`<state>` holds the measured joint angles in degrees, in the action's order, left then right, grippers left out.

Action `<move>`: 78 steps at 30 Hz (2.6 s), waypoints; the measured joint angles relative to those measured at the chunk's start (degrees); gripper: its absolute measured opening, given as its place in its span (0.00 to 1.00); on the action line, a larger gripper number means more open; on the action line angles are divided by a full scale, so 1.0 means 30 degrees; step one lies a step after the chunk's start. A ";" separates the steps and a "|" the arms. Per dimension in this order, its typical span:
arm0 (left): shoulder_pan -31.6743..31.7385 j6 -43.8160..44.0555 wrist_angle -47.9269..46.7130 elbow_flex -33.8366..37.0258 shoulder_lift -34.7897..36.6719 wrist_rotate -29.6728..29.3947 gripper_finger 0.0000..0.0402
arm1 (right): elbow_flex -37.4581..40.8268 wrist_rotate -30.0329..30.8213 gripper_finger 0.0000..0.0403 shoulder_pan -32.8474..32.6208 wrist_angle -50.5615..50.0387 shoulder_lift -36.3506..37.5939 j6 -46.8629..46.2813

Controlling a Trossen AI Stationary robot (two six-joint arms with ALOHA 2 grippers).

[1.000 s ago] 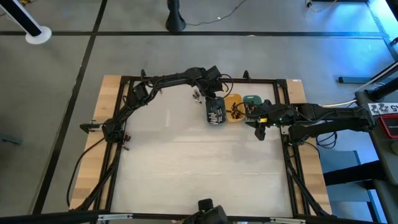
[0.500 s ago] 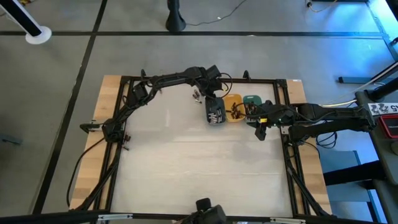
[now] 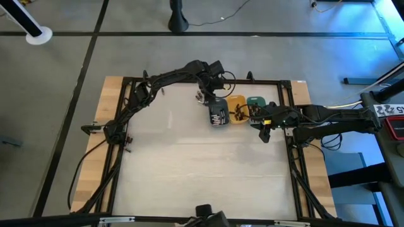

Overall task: Sort batteries
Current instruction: Adjust the colored bins, then put the silver battery into the blue bin

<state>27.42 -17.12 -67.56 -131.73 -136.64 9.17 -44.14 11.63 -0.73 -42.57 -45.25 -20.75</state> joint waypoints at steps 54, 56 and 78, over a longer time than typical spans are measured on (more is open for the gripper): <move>-0.2025 0.1803 0.5699 0.3829 -0.0331 -0.3169 0.00 | 0.0000 -0.3597 0.40 1.0757 0.2567 -0.5013 0.3362; -0.2040 0.1915 0.5725 0.3822 -0.0332 -0.3070 0.00 | 0.0000 -0.3597 0.40 1.0761 0.2514 -0.5013 0.3191; 0.0033 -0.3333 -0.1726 0.3807 0.0981 -0.3108 0.01 | 0.0000 -0.3750 0.40 1.0754 0.0979 -0.5005 0.3007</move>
<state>27.52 -27.12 -72.74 -120.31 -133.70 -0.15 -44.14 0.38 31.53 -39.64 -60.27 -11.73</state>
